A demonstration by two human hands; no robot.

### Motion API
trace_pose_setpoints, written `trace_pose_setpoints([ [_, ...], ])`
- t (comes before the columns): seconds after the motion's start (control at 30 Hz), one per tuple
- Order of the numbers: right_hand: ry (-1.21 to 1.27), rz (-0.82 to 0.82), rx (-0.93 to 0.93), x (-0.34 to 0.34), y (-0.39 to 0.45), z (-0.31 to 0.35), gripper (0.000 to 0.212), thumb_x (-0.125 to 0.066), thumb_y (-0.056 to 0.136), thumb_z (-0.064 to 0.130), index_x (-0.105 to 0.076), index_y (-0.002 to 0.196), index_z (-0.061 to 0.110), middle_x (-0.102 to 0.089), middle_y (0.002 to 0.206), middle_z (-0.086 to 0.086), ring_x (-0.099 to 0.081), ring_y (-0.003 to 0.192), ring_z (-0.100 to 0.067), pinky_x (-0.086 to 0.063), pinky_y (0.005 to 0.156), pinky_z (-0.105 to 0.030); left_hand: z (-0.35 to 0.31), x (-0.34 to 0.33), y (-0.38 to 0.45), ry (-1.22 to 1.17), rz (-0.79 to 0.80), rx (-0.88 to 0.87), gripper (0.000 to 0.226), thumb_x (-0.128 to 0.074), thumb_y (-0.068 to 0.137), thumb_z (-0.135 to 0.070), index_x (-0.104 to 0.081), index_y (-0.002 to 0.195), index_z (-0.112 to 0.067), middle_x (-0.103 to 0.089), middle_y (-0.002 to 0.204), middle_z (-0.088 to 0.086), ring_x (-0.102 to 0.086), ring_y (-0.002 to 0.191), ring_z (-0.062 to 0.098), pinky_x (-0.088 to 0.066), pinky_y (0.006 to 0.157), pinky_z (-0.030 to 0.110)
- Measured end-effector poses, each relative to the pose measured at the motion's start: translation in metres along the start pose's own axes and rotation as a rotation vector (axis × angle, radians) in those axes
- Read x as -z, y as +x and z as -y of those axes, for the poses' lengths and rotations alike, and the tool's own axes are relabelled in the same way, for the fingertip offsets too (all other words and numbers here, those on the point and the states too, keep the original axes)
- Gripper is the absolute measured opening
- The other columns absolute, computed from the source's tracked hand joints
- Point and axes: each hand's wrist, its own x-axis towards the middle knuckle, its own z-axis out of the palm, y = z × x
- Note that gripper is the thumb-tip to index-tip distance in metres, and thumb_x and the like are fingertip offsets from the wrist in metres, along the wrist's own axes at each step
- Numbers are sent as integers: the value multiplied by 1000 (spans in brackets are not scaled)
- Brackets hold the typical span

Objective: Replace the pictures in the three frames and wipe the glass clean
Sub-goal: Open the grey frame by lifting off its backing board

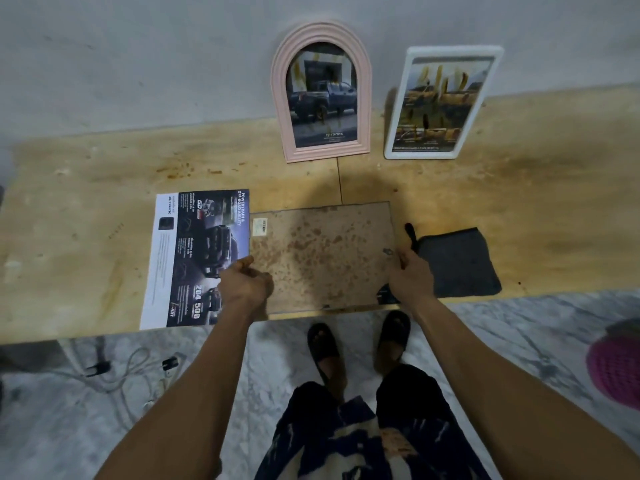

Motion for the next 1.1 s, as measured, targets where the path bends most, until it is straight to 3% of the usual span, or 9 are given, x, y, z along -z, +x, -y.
trace_pose_setpoints([
  [0.07, -44, 10, 24, -2, 1, -2, 41, -49, 101, 30, -50, 140, 19, -60, 129, -3, -59, 109, -27, -50, 89, -37, -1, -3, -7, 105, -30, -51, 43, -58, 92, 2, -59, 135, -5, -64, 125, 14, -57, 103, 20, -39, 71, 7],
  [0.17, -128, -36, 101, -5, 3, -4, 40, -50, 93, 21, -57, 131, 10, -60, 121, -14, -58, 96, -33, -46, 76, -36, -3, 0, -19, 261, -62, -142, 43, -58, 93, -9, -60, 136, -11, -66, 127, 9, -60, 118, 25, -39, 86, 16],
  [0.27, -263, -132, 63, -10, 0, -4, 38, -47, 95, 19, -56, 130, 9, -46, 128, -23, -47, 112, -41, -43, 96, -46, 1, -1, -20, 396, -1, -276, 59, -75, 84, -18, -54, 139, -14, -61, 132, 9, -58, 121, 31, -46, 101, 34],
  [0.33, -319, -159, 14, -12, -4, -1, 38, -47, 97, 20, -52, 132, 7, -44, 129, -24, -43, 117, -42, -38, 102, -47, 2, -5, -20, 592, 79, -425, 84, -86, 75, -33, -43, 145, -17, -40, 147, 12, -44, 131, 37, -43, 105, 45],
  [0.43, -303, -170, -70, -16, -4, 2, 40, -48, 99, 26, -48, 135, 8, -45, 132, -21, -45, 119, -40, -37, 103, -45, 5, -14, -16, 822, 186, -506, 105, -82, 75, -52, -24, 157, -23, -5, 165, 11, -9, 150, 36, -34, 112, 54],
  [0.53, -266, -189, -148, -19, -2, 6, 41, -48, 99, 26, -46, 136, 9, -44, 138, -18, -44, 123, -38, -37, 106, -46, 7, -19, -7, 916, 205, -539, 111, -78, 73, -63, -18, 157, -21, -3, 167, 13, 4, 153, 34, -29, 116, 54],
  [0.8, -134, -186, -172, -32, -9, 6, 41, -47, 96, 22, -52, 132, 4, -49, 134, -19, -49, 117, -37, -44, 100, -42, 1, -23, -11, 943, 222, -463, 115, -77, 76, -60, -9, 160, -21, 4, 167, 13, 9, 153, 34, -24, 120, 53],
  [1.0, 223, -334, -369, -24, 2, 19, 38, -64, 88, 19, -57, 121, 4, -57, 126, -14, -59, 104, -33, -50, 83, -35, -6, -22, -22, 899, 215, -438, 108, -81, 78, -49, -14, 159, -23, 5, 167, 11, 7, 152, 37, -22, 120, 50],
  [1.1, 329, -354, -415, -23, 3, 17, 39, -71, 82, 23, -59, 113, 4, -60, 118, -12, -60, 97, -30, -55, 85, -38, -5, -22, -21, 908, 213, -441, 108, -82, 77, -49, -16, 158, -23, 4, 167, 11, 7, 153, 36, -20, 121, 49],
])
